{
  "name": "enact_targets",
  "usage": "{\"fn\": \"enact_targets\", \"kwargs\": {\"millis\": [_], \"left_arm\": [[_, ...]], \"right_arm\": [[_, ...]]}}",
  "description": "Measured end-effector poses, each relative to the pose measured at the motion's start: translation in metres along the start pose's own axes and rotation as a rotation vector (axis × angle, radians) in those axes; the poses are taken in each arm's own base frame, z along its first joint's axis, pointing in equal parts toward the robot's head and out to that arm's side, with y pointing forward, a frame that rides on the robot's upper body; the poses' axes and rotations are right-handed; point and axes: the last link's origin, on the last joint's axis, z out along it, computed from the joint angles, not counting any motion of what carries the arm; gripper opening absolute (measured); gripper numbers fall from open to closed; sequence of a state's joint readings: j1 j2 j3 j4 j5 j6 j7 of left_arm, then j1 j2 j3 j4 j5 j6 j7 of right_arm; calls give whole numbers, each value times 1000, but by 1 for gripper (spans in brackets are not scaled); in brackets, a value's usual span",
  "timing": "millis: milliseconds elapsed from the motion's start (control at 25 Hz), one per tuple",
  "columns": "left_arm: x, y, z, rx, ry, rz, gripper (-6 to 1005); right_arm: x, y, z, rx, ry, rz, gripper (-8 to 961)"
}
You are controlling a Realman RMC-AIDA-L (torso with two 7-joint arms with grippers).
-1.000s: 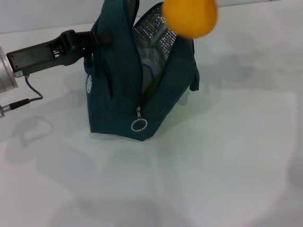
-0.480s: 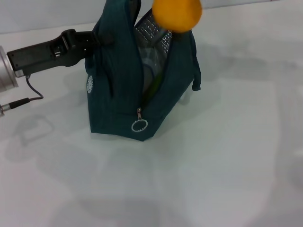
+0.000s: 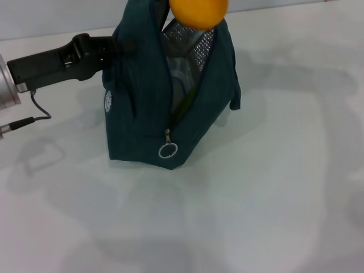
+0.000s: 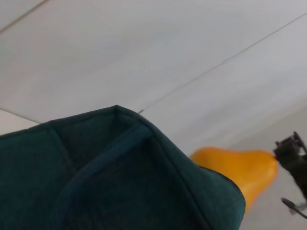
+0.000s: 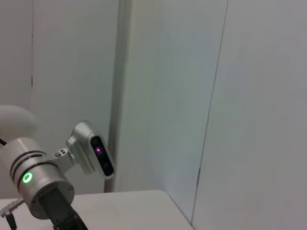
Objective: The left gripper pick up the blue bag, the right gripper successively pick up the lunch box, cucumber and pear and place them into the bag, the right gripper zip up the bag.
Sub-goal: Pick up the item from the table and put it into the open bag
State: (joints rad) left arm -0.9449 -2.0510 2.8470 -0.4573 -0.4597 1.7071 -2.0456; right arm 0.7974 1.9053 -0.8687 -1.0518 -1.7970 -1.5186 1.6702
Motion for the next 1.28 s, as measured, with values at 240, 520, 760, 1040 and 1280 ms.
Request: {"fn": "enact_targets", "kwargs": {"millis": [240,520,760,1040,1280], "left_arm": [[-2,5,5,-45,-20,-25,86],[-3,4,4,-42,-29,-37,86],[-5,3,2,-42,-28,-40,86],[-3,1,-3,-28,-20,-24,86],[-2,1,-5,-22,-17,-13,86]], "right_arm": [[22,1,11,-10,38,20,21],[54,14,23,-67,80,87,25],[66,25,21,-97,102,134,29],[69,31,13,-122,115,251,35],[73,34,5,-105,122,267,39]]}}
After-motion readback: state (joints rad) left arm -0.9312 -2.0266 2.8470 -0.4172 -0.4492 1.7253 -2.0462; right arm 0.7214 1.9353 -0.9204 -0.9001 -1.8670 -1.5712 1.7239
